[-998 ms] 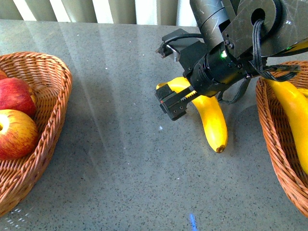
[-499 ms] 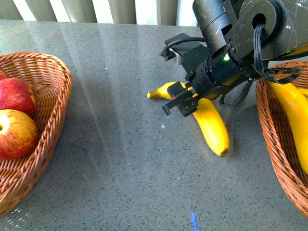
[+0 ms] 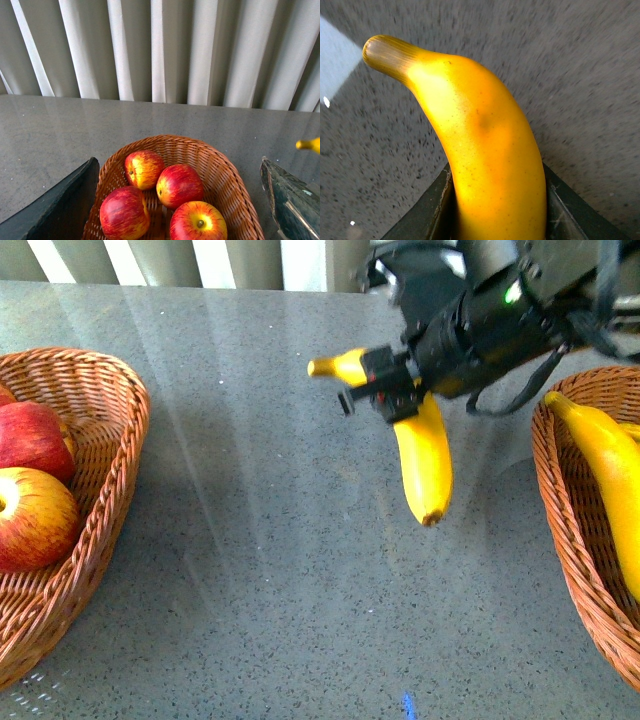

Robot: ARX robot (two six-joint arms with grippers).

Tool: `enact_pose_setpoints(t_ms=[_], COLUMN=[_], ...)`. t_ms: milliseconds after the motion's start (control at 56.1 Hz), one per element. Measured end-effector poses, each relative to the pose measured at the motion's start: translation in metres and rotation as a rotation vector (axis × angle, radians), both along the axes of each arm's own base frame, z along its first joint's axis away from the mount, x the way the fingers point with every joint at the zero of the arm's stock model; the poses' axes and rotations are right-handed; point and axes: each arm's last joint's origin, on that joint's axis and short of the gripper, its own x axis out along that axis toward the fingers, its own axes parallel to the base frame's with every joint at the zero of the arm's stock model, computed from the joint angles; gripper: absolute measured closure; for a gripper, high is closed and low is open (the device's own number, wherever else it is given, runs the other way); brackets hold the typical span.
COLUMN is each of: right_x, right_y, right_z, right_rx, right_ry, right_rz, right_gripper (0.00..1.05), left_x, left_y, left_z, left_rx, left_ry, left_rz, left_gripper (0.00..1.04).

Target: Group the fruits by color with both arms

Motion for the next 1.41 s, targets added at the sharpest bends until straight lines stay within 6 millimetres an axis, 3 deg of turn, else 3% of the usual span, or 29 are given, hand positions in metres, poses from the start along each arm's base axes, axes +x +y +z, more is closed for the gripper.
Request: enact_pose_setpoints(t_ms=[196,392,463,749,945,1123,1408], right_x=[-0.015,-0.037,-0.051,-0.085,-0.096,-0.1,-0.104], right_y=[-0.026,-0.077,-0.109,-0.164,-0.184,-0.186,-0.193], right_z=[0.048,0.058,0.051,0.01,-0.01,-0.017,-0.018], right_rx=[0.101,0.123,0.121,0.107,0.094,0.082,0.097], right_ry=[-0.134,-0.155,-0.131,-0.021,0.008,0.023,-0.03], right_rz=[-0.101,-0.222,-0.29,-0.424,-0.496,-0.506,-0.526], right_gripper=[0.68,0.68,0.68,0.68,0.68,0.68,0.26], left_x=[0.0,0.0,0.0,0.0,0.0,0.0,0.0], left_y=[0.0,0.0,0.0,0.0,0.0,0.0,0.0], left_z=[0.0,0.0,0.0,0.0,0.0,0.0,0.0], left_rx=[0.0,0.0,0.0,0.0,0.0,0.0,0.0], left_ry=[0.0,0.0,0.0,0.0,0.0,0.0,0.0], left_rz=[0.0,0.0,0.0,0.0,0.0,0.0,0.0], left_gripper=[0.09,0.09,0.09,0.09,0.09,0.09,0.09])
